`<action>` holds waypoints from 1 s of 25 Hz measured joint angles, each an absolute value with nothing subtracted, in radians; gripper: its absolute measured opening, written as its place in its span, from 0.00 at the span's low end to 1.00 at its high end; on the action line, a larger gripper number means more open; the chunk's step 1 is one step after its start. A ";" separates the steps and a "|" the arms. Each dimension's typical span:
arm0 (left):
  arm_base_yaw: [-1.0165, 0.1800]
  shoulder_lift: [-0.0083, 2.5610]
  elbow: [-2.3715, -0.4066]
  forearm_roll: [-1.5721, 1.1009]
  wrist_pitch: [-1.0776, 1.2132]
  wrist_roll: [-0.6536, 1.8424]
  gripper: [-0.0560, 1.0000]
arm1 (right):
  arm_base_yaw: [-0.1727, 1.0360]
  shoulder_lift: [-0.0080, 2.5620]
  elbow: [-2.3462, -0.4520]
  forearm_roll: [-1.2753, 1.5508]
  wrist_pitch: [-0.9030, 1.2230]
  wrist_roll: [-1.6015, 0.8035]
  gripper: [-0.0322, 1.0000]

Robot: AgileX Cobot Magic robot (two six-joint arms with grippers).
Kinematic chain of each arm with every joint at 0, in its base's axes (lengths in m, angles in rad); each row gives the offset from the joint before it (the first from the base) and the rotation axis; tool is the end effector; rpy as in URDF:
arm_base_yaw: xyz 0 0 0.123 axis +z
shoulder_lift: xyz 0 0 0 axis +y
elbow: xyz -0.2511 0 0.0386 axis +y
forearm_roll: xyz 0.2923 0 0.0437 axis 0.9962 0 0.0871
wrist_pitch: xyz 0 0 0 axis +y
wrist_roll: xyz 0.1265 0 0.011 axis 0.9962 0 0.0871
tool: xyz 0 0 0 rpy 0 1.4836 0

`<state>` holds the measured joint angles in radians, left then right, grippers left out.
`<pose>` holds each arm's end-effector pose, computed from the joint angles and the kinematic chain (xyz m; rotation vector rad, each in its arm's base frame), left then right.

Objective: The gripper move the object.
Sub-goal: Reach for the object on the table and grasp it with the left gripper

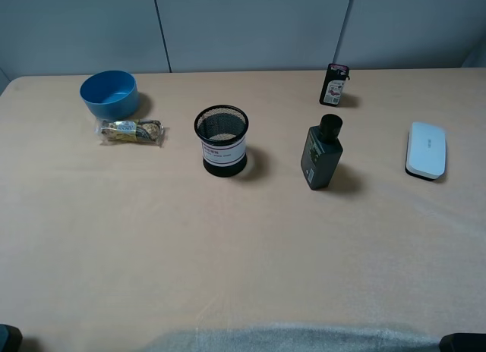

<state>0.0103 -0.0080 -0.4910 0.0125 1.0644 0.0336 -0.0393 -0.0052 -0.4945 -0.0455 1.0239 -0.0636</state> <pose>0.0970 0.0024 0.2794 0.0233 2.0491 0.0423 0.0990 -0.0088 0.2850 -0.0233 2.0089 -0.1199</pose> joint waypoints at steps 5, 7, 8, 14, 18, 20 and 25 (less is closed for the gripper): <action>0.010 -0.008 -0.491 0.013 1.064 0.034 0.75 | -0.039 -0.005 -0.494 -0.046 1.024 -0.064 0.70; 0.010 -0.008 -0.491 0.013 1.064 0.034 0.75 | -0.039 -0.005 -0.494 -0.046 1.024 -0.064 0.70; 0.010 -0.008 -0.491 0.013 1.064 0.034 0.75 | -0.039 -0.005 -0.494 -0.046 1.024 -0.064 0.70; 0.010 -0.008 -0.491 0.013 1.064 0.034 0.75 | -0.039 -0.005 -0.494 -0.046 1.024 -0.064 0.70; 0.010 -0.008 -0.500 0.013 1.049 0.034 0.75 | -0.039 -0.005 -0.494 -0.046 1.024 -0.064 0.70; 0.010 0.000 -0.520 0.013 1.039 0.034 0.75 | -0.039 -0.005 -0.494 -0.046 1.024 -0.064 0.70; 0.010 0.102 -0.573 0.013 1.009 0.034 0.75 | -0.039 -0.005 -0.494 -0.046 1.024 -0.064 0.70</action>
